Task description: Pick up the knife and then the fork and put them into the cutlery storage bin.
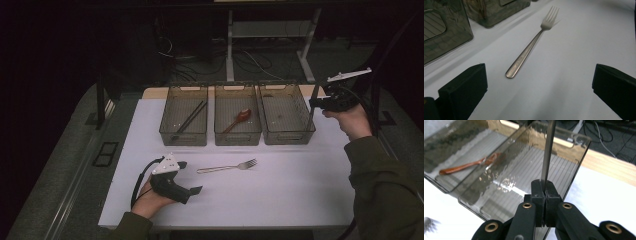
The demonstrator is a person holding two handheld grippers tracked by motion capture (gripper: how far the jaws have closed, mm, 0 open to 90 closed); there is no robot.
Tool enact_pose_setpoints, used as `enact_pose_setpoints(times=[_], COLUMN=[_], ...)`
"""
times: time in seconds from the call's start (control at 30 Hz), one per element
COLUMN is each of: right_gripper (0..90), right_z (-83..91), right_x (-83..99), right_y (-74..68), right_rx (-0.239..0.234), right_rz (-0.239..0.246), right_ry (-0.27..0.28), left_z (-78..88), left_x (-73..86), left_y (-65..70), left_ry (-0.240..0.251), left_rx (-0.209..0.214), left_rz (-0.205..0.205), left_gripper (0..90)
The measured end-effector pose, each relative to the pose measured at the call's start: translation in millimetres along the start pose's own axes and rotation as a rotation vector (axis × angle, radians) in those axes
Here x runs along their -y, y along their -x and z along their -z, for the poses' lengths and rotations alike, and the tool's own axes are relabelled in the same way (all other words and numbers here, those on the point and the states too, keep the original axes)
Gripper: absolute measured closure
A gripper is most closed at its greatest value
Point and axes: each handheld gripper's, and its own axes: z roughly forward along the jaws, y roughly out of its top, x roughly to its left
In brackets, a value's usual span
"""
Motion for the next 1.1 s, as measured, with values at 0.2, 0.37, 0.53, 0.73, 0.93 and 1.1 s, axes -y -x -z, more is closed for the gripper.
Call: enact_pose_setpoints(times=[0.2, 0.37, 0.53, 0.73, 0.93, 1.1], right_gripper=[87.4, 87.4, 87.4, 87.3, 87.4, 87.2], right_z=[-9.6, -21.3, -40.2, -64.0, -84.7, -97.5], right_x=[-0.4, -3.3, -9.3, -17.9, -19.6, -19.1], right_y=[0.7, -1.0, -6.7, -12.8, -13.1, -14.2], right_rx=[0.001, 0.011, 0.017, 0.026, 0.022, 0.029], right_rz=[-0.001, 0.001, 0.021, 0.049, 0.03, 0.029], right_ry=[-0.018, 0.005, 0.011, -0.024, -0.079, -0.098], left_z=[0.1, -0.2, -0.2, -0.7, -0.9, -2.1], left_x=[0.0, -0.5, -0.5, -0.7, -1.4, -1.3], left_y=[0.0, 0.3, -0.3, 0.0, 0.5, 1.3], left_ry=[0.0, -0.001, 0.0, 0.0, -0.004, -0.005], left_rx=[0.003, 0.006, 0.01, 0.019, 0.031, 0.036], left_rz=[-0.001, -0.002, -0.002, -0.004, -0.005, -0.009], left_gripper=[0.0, 0.0, 0.0, 0.0, 0.0, 0.0])
